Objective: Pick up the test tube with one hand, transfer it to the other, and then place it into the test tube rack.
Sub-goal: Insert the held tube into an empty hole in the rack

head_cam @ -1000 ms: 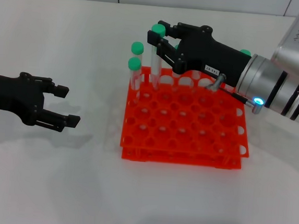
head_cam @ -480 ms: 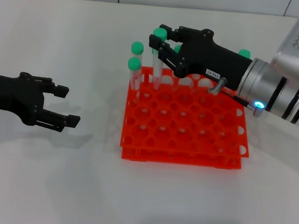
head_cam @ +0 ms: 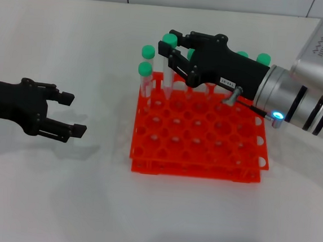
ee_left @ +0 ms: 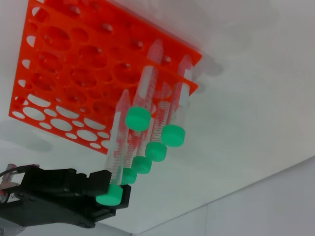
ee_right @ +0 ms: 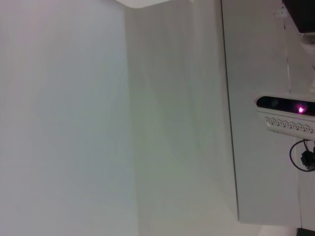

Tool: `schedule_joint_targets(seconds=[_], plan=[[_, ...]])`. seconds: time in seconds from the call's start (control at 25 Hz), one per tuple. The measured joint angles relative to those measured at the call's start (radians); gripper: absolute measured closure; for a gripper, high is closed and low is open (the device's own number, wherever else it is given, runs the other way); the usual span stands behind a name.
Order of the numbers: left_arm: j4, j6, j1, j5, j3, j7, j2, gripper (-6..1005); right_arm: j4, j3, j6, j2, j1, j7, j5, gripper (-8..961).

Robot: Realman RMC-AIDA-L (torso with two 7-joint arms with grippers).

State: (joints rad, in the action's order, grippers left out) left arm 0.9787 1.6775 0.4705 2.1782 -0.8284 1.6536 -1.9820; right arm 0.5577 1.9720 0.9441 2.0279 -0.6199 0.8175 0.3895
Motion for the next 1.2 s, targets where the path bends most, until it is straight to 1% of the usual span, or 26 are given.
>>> schedule_joint_targets(seconds=[1.2], plan=[[0.000,0.010,-0.004,-0.019,0.014,-0.014,0.001,118,0.010,0.000,-0.007,0.000,-0.010,0.005,0.000,686]])
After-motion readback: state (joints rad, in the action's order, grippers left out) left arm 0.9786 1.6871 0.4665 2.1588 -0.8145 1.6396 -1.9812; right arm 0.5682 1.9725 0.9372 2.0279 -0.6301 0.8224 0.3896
